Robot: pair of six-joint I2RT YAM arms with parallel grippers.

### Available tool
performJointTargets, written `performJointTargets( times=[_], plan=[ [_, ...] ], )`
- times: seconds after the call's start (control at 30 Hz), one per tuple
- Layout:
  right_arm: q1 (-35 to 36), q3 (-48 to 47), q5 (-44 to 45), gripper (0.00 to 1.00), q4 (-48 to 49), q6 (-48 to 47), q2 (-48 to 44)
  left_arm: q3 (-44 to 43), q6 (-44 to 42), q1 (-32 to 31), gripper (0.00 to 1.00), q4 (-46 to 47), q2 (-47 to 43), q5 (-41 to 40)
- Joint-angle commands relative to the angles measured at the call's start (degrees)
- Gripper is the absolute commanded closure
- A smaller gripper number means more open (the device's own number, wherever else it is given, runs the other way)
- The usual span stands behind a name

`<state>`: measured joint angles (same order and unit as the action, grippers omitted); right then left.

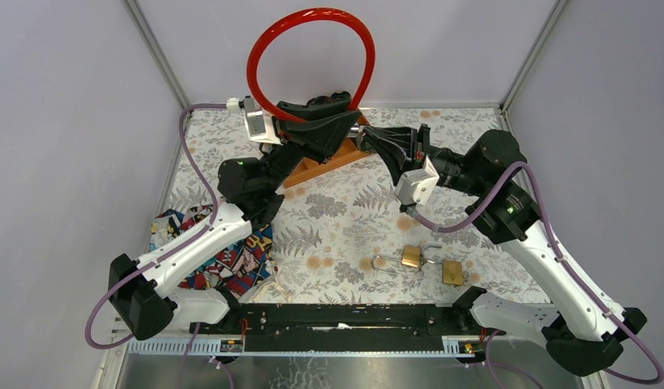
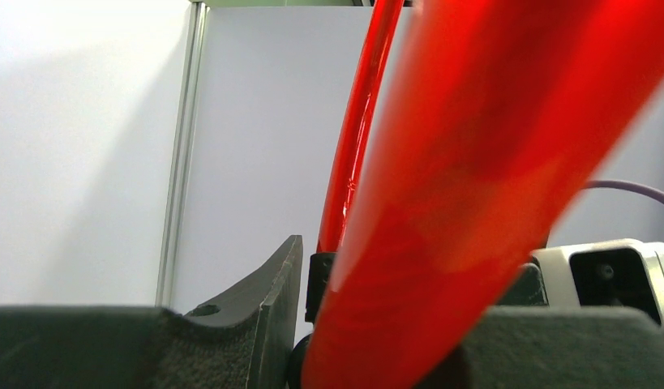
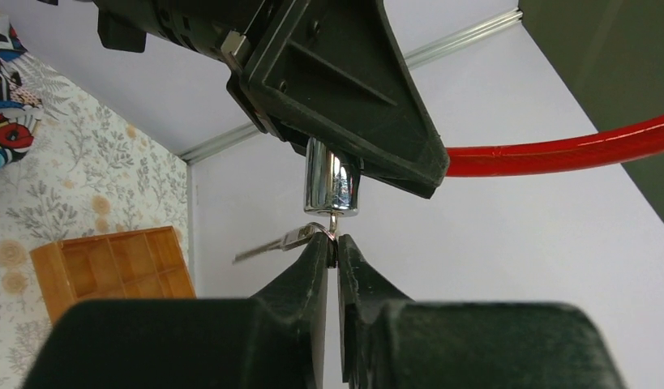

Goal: Lock with the key
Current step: Lock the lock.

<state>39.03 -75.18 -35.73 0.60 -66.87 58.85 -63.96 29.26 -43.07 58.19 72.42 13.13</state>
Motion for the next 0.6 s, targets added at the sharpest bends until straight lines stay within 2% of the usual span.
performJointTargets(
  times=[0.0, 0.13, 0.27, 0.43, 0.57],
  plan=[
    [0.5, -4.8, -0.8, 0.91, 0.0, 6.2, 0.5, -0.4, 0.2, -0.2, 1.00, 5.2, -0.3, 3.7],
    [0.5, -6.4, -1.2, 0.95, -3.4, 9.5, 1.0, 0.4, -0.6, -0.3, 1.00, 6.2, -0.3, 5.1],
    [0.5, -7.4, -1.2, 0.93, -5.0, 12.4, 1.2, 0.6, -2.0, -0.5, 1.00, 7.8, -0.3, 5.3],
    [0.5, -6.6, 1.2, 0.70, -5.8, 16.7, -0.1, 0.6, -3.6, -0.5, 1.00, 8.9, -0.6, 4.0],
    [0.6, -4.6, 7.6, 0.49, -7.0, 20.6, -2.6, 0.7, -5.0, -0.5, 1.00, 9.4, -1.1, 3.1]
  ],
)
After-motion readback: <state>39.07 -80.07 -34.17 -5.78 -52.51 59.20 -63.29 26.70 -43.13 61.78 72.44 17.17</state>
